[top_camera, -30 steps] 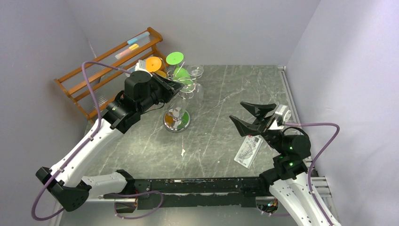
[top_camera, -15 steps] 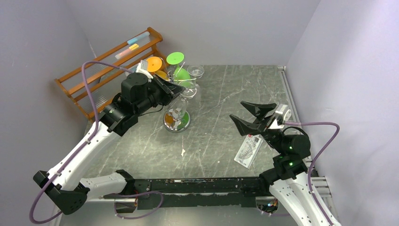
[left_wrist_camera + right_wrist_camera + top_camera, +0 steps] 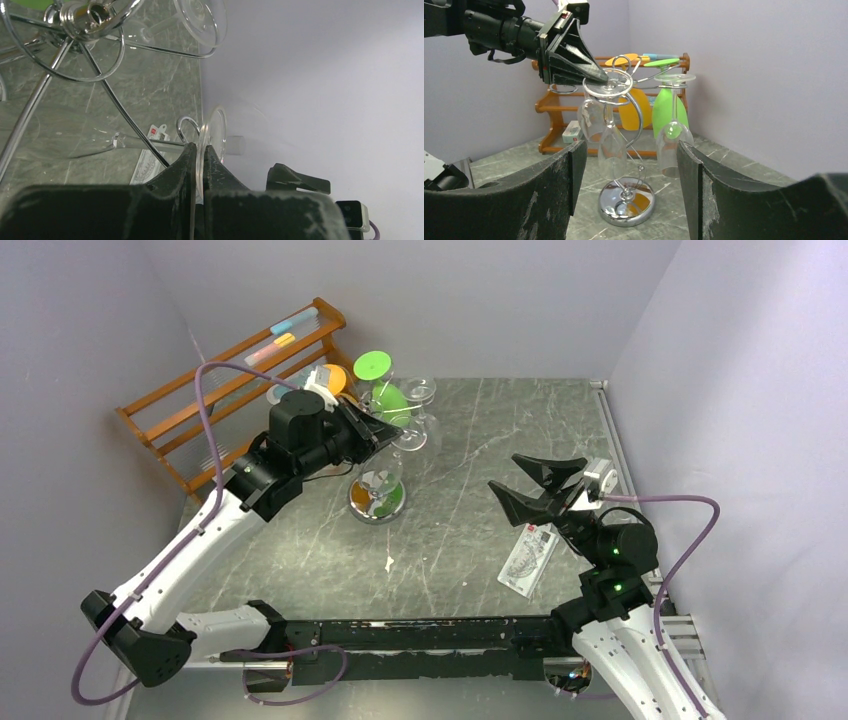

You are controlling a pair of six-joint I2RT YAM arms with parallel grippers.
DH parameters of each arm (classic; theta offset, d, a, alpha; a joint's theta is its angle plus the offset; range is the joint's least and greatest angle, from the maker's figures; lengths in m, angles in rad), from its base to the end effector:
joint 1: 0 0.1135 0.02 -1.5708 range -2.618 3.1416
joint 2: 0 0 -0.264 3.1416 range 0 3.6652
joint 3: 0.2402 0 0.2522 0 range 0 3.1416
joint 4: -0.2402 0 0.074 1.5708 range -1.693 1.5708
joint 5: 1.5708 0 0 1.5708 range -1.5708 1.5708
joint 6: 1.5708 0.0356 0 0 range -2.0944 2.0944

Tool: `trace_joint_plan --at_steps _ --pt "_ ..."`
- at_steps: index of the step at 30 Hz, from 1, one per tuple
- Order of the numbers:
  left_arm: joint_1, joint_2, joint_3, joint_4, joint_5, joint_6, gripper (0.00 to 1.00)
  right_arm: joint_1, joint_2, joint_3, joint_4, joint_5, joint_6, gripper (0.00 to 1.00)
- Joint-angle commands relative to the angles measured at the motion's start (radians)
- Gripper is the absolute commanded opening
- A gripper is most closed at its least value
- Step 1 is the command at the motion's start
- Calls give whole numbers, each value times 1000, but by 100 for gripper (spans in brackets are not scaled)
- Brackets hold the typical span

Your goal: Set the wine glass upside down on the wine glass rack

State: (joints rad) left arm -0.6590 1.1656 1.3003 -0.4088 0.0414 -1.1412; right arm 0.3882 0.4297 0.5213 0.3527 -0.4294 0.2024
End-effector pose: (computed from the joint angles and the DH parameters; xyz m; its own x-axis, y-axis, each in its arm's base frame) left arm 0.2016 -0.1580 0.4188 -0.6740 -0.6269 -0.3908 0.0734 0.4695 -0.8799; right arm 0.1004 0.0571 0.3514 0.2506 0.3000 -0.9204 -0.7579 0.6523 0.0062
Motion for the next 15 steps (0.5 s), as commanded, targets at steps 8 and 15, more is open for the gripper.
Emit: trace_joint_plan --at_steps 8,15 --pt "2 -62 -4 14 0 -15 5 4 5 -4 11 21 10 70" --pt "4 -26 33 -43 58 -16 5 5 7 -6 14 26 14 70"
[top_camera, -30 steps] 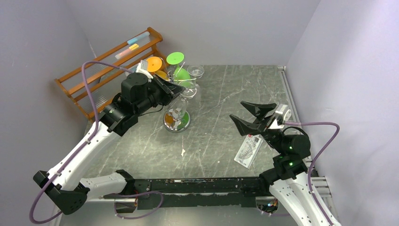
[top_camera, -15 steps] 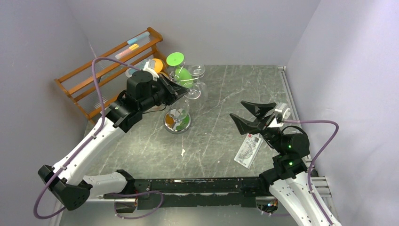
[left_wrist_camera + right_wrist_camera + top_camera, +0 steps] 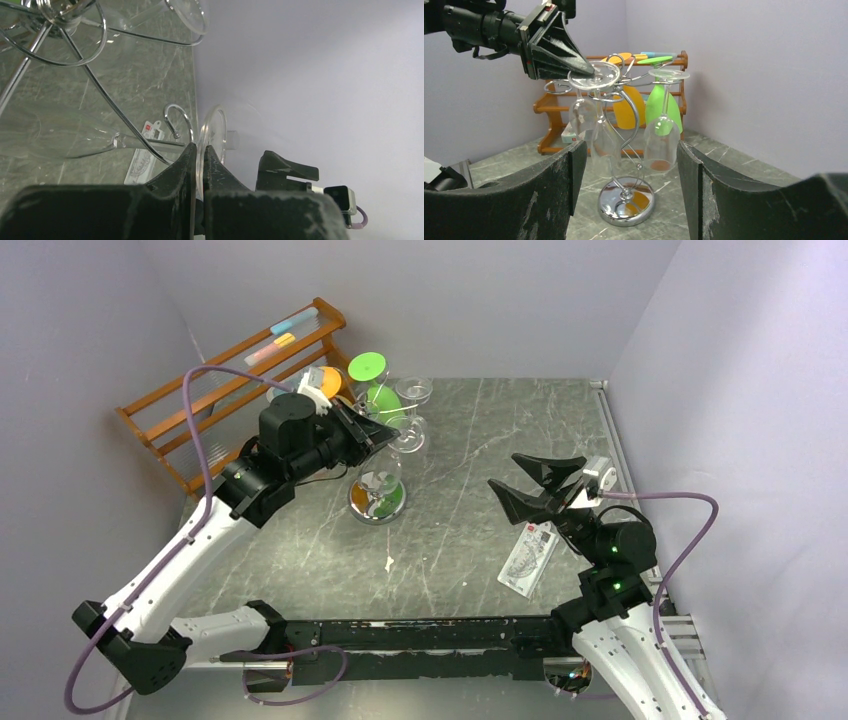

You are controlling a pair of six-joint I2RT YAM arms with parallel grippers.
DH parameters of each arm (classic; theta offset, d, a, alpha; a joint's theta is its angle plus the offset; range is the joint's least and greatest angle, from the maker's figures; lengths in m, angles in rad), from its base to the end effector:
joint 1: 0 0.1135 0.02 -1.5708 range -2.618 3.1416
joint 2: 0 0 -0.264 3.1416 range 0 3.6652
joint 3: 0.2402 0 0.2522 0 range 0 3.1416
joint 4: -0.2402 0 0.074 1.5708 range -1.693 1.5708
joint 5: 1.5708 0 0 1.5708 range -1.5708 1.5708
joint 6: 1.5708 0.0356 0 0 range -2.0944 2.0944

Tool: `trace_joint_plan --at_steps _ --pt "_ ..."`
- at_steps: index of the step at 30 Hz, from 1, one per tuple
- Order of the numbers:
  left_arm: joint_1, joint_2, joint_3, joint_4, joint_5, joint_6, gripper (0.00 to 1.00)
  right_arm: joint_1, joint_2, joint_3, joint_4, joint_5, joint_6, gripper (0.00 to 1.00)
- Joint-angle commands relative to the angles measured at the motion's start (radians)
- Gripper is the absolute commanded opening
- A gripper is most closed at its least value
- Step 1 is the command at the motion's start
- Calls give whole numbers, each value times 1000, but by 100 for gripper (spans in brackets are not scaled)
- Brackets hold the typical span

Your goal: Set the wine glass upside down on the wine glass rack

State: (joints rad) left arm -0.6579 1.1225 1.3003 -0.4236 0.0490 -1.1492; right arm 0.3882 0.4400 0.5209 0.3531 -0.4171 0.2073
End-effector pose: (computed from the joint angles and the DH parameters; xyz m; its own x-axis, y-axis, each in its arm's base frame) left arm 0.1907 -0.1496 0.4271 -0.6703 -0.6337 -0.3860 0.0896 0.4473 -0.8899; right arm 0.1030 0.0577 0.3503 0.2396 0.3013 -0.9229 -0.7517 0.6592 0.0200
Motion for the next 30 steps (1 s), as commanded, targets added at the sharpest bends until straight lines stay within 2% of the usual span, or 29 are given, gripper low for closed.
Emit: trace_joint_plan --at_steps 1,12,15,19,24,30 --pt "2 20 31 -26 62 -9 5 5 -3 -6 12 15 9 70" --pt "3 33 7 46 115 -10 5 5 -7 -9 8 18 10 70" --pt "1 49 27 38 96 -2 6 4 -10 -11 9 18 13 70" --pt "2 79 65 0 47 19 11 4 -19 -13 2 22 14 70" --pt "3 110 87 -6 24 22 11 4 -26 -15 -5 24 13 70" --pt "2 112 102 -48 -38 32 23 5 -27 -13 -11 29 7 70"
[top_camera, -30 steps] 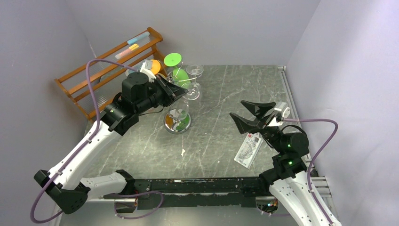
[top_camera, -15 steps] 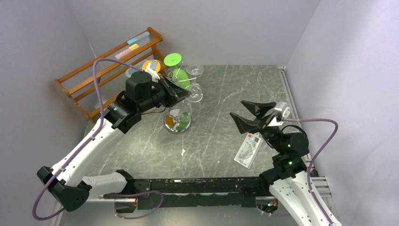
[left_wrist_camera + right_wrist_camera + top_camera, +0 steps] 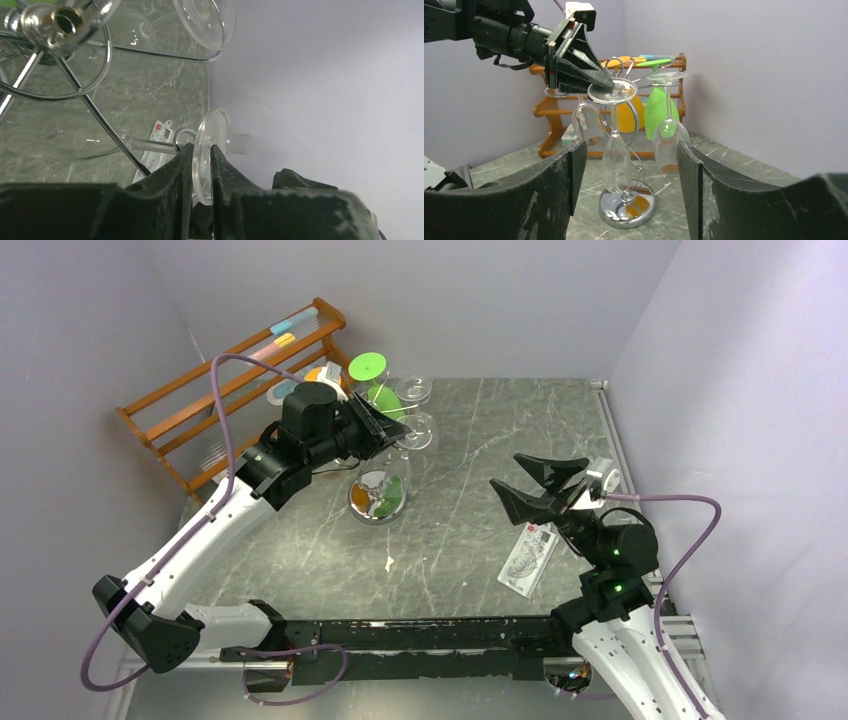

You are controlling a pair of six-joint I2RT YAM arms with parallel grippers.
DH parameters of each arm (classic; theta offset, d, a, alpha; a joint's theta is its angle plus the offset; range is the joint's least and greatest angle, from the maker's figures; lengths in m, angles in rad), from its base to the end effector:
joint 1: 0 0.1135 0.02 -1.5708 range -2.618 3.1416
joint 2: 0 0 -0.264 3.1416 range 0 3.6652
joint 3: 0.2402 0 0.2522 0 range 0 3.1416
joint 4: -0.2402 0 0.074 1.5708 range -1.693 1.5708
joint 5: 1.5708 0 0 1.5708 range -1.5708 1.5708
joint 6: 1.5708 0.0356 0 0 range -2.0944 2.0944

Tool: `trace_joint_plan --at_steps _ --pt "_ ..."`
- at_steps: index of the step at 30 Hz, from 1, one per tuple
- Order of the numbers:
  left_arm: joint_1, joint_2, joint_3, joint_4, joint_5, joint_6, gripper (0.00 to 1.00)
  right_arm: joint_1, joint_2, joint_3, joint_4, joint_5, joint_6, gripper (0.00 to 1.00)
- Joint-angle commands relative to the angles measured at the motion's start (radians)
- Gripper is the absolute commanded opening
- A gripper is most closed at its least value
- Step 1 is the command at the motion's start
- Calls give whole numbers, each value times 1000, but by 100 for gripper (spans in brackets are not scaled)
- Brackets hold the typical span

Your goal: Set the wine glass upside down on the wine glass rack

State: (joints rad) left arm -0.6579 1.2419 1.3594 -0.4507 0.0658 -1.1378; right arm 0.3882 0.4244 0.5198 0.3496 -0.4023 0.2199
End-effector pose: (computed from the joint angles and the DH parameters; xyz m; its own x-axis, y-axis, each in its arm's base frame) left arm 0.2157 -0.1697 0.4158 -0.7071 -0.5983 -0.3770 0.0417 0.4969 -0.8668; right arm 0.1002 0.0560 0.3512 0.2415 0.3156 -0.9176 -0.7461 0.6651 0.0324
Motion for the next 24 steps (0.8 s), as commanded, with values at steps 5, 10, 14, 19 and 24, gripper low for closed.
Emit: trace_joint_plan --at_steps 5,10,14,19,24 --pt "2 -13 46 -45 -59 31 38 5 -6 -16 0 14 -3 70" --pt "3 -20 52 -75 -64 51 52 5 -5 -16 1 21 1 70" --pt "2 -33 53 -98 -93 71 63 4 -11 -11 -9 57 8 70" --pt "2 -48 46 -106 -96 99 72 4 2 43 -89 213 42 70" --pt "2 -91 20 -71 -76 127 79 5 67 169 -301 423 109 69"
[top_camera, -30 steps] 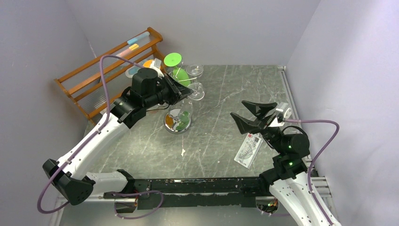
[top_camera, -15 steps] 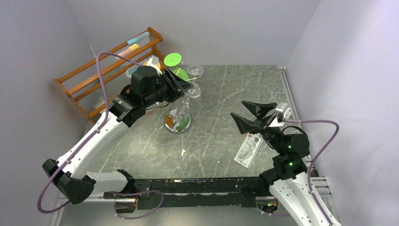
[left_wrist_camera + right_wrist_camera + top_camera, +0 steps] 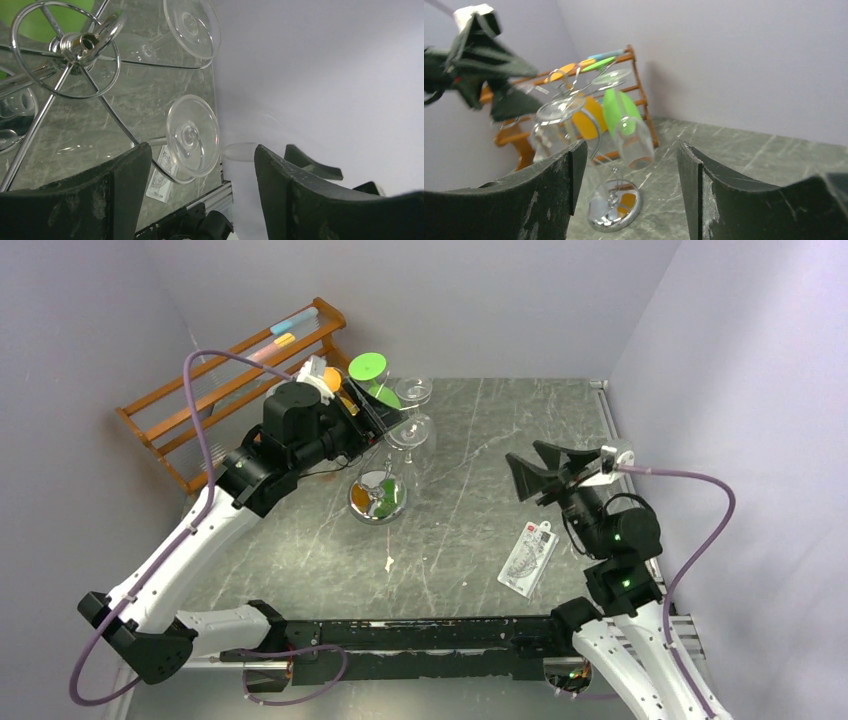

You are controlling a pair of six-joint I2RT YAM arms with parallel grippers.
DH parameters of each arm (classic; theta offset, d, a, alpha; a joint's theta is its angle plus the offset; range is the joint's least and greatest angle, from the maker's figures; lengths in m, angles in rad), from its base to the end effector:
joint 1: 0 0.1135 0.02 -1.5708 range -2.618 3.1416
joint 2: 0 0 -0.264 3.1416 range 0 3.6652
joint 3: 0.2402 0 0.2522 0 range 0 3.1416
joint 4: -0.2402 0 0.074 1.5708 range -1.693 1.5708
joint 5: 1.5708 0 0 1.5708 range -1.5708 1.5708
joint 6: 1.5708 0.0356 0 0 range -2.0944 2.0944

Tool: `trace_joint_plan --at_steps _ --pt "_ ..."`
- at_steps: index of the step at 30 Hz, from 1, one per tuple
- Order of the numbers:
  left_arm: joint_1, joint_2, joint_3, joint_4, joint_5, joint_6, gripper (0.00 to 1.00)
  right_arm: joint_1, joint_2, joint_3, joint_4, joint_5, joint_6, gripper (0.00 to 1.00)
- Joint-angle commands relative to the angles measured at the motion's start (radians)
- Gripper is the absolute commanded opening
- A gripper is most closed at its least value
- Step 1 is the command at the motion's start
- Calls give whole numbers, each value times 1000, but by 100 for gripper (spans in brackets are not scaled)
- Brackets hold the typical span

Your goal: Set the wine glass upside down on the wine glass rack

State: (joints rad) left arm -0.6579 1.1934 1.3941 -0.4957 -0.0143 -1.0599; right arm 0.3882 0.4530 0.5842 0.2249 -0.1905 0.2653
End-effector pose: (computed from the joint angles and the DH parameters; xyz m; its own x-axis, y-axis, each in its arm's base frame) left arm 0.2026 -0.1559 0.4347 -0.6364 -0.6105 -0.4715 0.0930 0.5460 -0.8326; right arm 0.1083 0.0516 0.3586 0.1709 0.3480 -0.9218 -0.6018 0.7776 0.1821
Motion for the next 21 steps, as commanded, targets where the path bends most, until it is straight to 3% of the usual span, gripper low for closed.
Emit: trace_joint_plan --at_steps 1,13,16,21 --pt "1 -54 -21 -11 5 60 80 4 55 132 -226 272 85 69" --pt "2 -287 -141 248 152 471 92 4 331 523 -972 1001 267 69" --pt "3 -322 -153 236 168 557 95 0 395 565 -1091 1090 322 72" --pt "2 -360 -201 232 195 634 97 -66 446 537 -1100 1083 339 72"
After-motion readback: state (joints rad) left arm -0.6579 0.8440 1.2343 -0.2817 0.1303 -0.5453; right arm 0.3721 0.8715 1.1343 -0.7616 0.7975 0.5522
